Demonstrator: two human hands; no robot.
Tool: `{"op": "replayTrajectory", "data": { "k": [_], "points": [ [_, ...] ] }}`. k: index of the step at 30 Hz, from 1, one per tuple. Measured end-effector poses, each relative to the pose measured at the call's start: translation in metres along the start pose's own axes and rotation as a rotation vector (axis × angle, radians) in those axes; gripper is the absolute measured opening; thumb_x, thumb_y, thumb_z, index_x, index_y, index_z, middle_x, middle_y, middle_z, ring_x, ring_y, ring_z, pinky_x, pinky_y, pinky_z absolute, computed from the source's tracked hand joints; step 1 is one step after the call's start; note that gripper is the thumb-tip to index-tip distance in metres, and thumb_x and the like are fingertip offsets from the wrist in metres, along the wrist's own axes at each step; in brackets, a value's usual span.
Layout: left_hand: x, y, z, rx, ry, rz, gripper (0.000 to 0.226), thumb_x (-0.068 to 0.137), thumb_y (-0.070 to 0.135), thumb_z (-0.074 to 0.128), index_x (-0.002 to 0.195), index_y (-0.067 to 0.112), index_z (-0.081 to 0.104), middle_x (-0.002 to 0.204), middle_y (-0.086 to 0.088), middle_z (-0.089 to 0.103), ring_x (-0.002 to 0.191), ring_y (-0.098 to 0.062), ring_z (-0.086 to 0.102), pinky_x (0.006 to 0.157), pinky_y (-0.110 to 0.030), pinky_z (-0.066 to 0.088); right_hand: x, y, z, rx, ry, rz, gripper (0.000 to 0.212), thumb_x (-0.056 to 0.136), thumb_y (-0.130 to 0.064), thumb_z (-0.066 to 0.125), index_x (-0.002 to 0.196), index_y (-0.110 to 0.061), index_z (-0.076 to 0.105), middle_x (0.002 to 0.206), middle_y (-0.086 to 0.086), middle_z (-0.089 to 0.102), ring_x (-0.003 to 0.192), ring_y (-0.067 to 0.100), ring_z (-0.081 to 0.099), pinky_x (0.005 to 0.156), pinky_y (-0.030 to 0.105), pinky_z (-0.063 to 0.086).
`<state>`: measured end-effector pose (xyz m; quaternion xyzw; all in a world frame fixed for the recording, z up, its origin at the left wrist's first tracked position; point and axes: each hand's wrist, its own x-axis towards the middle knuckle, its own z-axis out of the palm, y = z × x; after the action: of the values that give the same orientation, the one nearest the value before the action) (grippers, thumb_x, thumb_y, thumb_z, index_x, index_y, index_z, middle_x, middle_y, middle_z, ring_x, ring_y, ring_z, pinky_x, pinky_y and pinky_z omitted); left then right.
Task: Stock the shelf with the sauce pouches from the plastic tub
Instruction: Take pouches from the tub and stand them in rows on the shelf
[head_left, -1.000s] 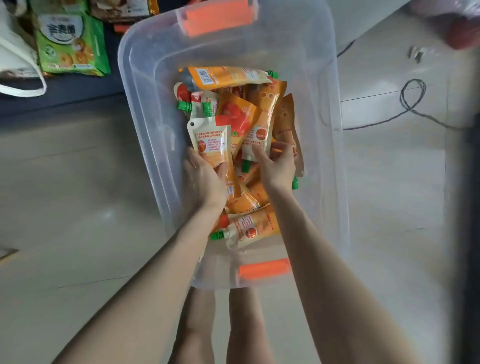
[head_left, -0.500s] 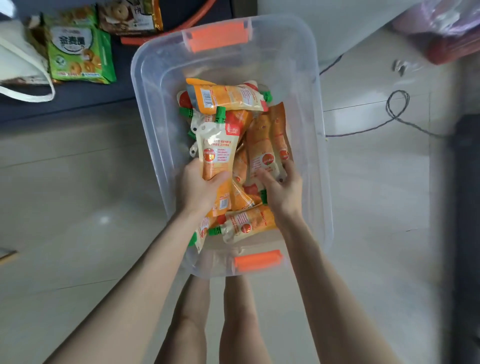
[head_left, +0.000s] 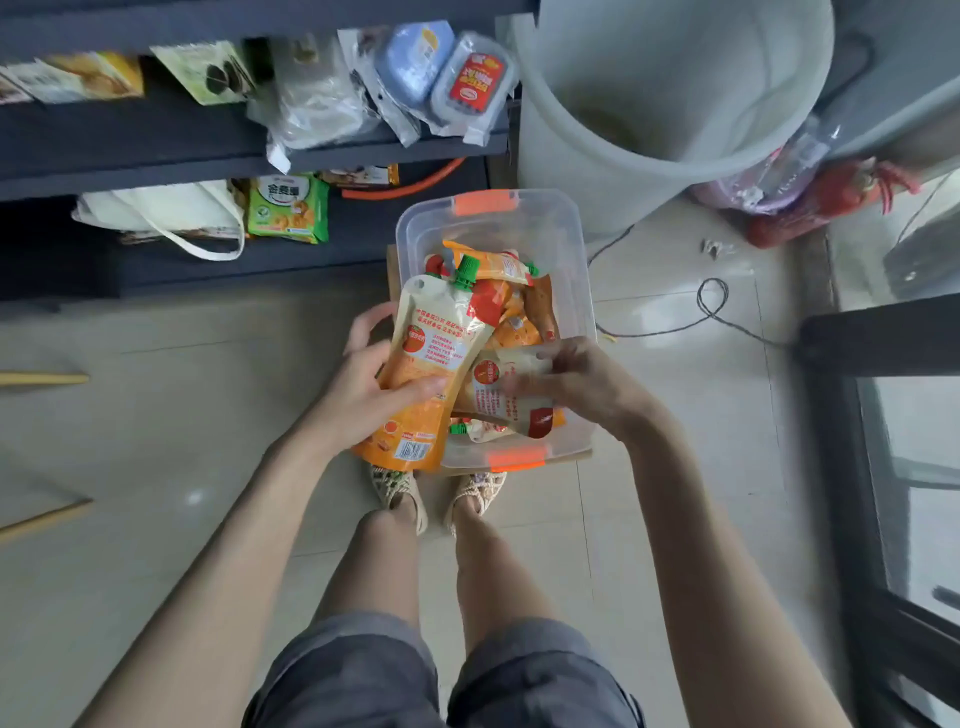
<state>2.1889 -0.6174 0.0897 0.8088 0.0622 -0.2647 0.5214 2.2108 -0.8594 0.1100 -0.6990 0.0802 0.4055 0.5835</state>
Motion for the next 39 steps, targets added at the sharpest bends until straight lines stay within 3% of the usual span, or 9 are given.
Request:
{"op": "replayTrajectory", "data": {
  "k": [3, 7, 11, 17, 21, 28, 30, 35, 39],
  "points": [
    [-0.040, 0.019, -0.041, -0.285, -0.082, -0.084, 0.045, 0.046, 0.062, 0.082, 0.086, 0.045, 0.070, 0.109, 0.008, 0.068, 0.101, -0.007, 0.065, 0.074, -0.017, 0.052, -0.015, -0.059, 0.015, -0.088, -0.126, -0.019, 0.027, 0.076, -0.013, 0.076, 0.100, -0.001, 0.072, 0.101, 0.009, 0.074, 0.092, 0.023, 0.071, 0.083, 0.036, 0.057],
    [-0.080, 0.025, -0.088, -0.397, 0.017, -0.075, 0.066, 0.038, 0.060, 0.086, 0.093, 0.027, 0.071, 0.096, 0.005, 0.074, 0.088, -0.013, 0.071, 0.064, -0.019, 0.054, -0.025, -0.127, 0.053, -0.219, -0.120, -0.127, 0.030, 0.072, -0.014, 0.080, 0.099, -0.002, 0.072, 0.097, 0.009, 0.074, 0.089, 0.023, 0.071, 0.083, 0.037, 0.057],
    [-0.111, 0.022, -0.139, -0.498, 0.214, -0.005, 0.047, 0.053, 0.044, 0.086, 0.093, 0.025, 0.070, 0.095, 0.004, 0.074, 0.088, -0.013, 0.071, 0.063, -0.018, 0.054, -0.020, -0.171, 0.111, -0.154, 0.080, -0.347, 0.020, 0.069, -0.011, 0.083, 0.080, -0.017, 0.067, 0.067, -0.018, 0.072, 0.065, -0.004, 0.067, 0.057, 0.008, 0.048],
    [-0.149, 0.020, -0.236, -0.681, 0.425, 0.139, 0.022, 0.066, 0.038, 0.077, 0.088, 0.034, 0.073, 0.091, 0.003, 0.075, 0.084, -0.013, 0.071, 0.061, -0.021, 0.054, 0.019, -0.211, 0.247, 0.322, 0.105, -0.556, 0.027, 0.071, -0.010, 0.076, 0.097, -0.015, 0.070, 0.105, 0.013, 0.071, 0.102, 0.032, 0.066, 0.093, 0.046, 0.051],
    [-0.168, 0.017, -0.307, -0.740, 0.476, 0.169, 0.030, 0.062, 0.046, 0.079, 0.089, 0.035, 0.072, 0.092, 0.003, 0.075, 0.085, -0.014, 0.071, 0.064, -0.026, 0.055, 0.047, -0.244, 0.334, 0.454, -0.055, -0.517, 0.030, 0.080, -0.024, 0.072, 0.107, -0.013, 0.067, 0.105, 0.011, 0.071, 0.097, 0.029, 0.068, 0.079, 0.040, 0.056],
    [-0.184, 0.018, -0.414, -0.790, 0.502, 0.242, 0.024, 0.056, 0.048, 0.077, 0.078, 0.048, 0.069, 0.081, 0.014, 0.074, 0.071, -0.007, 0.071, 0.049, -0.020, 0.052, 0.067, -0.329, 0.403, 0.415, 0.017, -0.616, 0.025, 0.084, -0.035, 0.066, 0.106, -0.024, 0.067, 0.104, 0.010, 0.072, 0.094, 0.029, 0.070, 0.073, 0.036, 0.057],
    [-0.182, 0.020, -0.444, -0.813, 0.505, 0.263, 0.030, 0.057, 0.048, 0.076, 0.086, 0.043, 0.067, 0.083, 0.014, 0.073, 0.072, -0.007, 0.071, 0.047, -0.022, 0.053, 0.073, -0.352, 0.409, 0.409, -0.003, -0.594, 0.030, 0.083, -0.039, 0.066, 0.110, -0.026, 0.064, 0.103, 0.011, 0.072, 0.093, 0.031, 0.070, 0.072, 0.039, 0.057],
    [-0.169, 0.034, -0.502, -0.867, 0.325, 0.384, 0.039, 0.079, 0.032, 0.071, 0.115, 0.034, 0.059, 0.111, -0.006, 0.071, 0.098, -0.028, 0.069, 0.069, -0.039, 0.058, 0.089, -0.400, 0.417, 0.413, -0.081, -0.560, 0.046, 0.081, -0.041, 0.064, 0.121, -0.020, 0.055, 0.100, 0.011, 0.072, 0.089, 0.027, 0.070, 0.069, 0.038, 0.056],
    [-0.150, 0.049, -0.553, -0.751, 0.392, 0.399, 0.019, 0.071, 0.040, 0.069, 0.083, 0.054, 0.066, 0.084, 0.013, 0.074, 0.072, -0.009, 0.072, 0.048, -0.022, 0.054, 0.119, -0.445, 0.428, 0.407, -0.118, -0.635, 0.046, 0.084, -0.037, 0.059, 0.124, -0.016, 0.052, 0.108, 0.015, 0.070, 0.095, 0.033, 0.069, 0.076, 0.045, 0.056]
  ]
}}
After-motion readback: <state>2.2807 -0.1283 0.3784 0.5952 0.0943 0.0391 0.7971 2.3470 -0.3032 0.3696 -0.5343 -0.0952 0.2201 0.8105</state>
